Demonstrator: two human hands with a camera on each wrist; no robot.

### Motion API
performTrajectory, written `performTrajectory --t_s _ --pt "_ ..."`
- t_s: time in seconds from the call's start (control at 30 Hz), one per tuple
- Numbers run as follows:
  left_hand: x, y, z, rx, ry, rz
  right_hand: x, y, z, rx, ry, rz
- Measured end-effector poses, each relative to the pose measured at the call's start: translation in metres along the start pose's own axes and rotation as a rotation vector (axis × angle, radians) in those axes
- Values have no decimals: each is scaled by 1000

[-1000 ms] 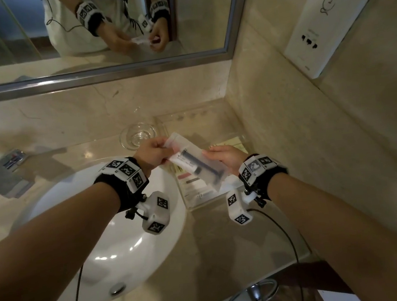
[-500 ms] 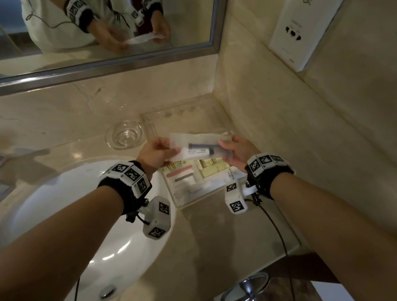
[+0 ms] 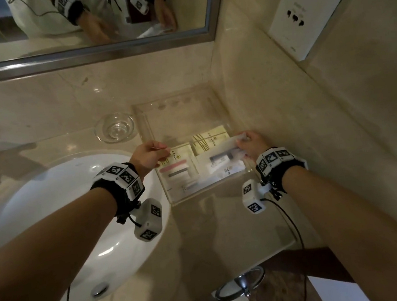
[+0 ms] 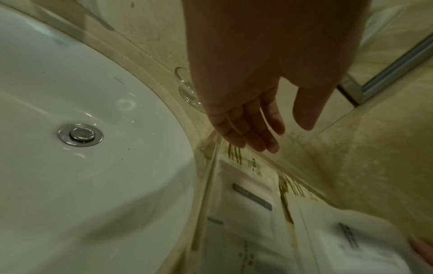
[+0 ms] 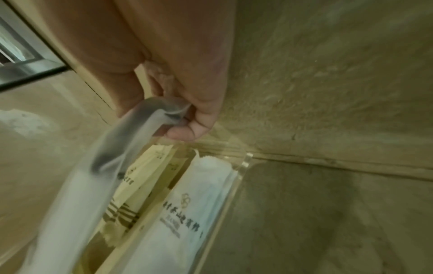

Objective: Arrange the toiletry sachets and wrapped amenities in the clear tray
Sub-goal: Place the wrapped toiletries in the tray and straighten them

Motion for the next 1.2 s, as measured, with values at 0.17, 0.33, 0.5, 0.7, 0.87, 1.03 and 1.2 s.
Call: performTrajectory --t_s 0.17,0.33,0.5,0.7,0.87,1.03,1.2 --pt "-9 -5 -3 16 -61 12 -15 0 6 10 -47 -9" --pt "-11 -11 -1 24 -97 34 -23 4 15 17 2 -116" --pt "-9 -22 3 73 -113 54 -19 12 22 -71 103 -186" --pt "-9 -24 6 77 -123 109 -27 2 16 59 219 -495" --pt "-13 -25 6 67 -125 132 -30 3 13 99 305 -647" --pt "-13 -27 6 61 -134 134 -34 5 11 112 324 -621" --pt "-13 -27 5 55 -121 96 -37 6 10 113 334 -641"
Point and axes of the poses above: each hand's wrist, its own z-axis towards the middle knuckle, its own x-axis out of the back of the hand, y = z × x, the point moved 7 cm from there along z, towards the middle knuckle, and after that the axes turned 9 degrees about -x, right-handed, at the moved point
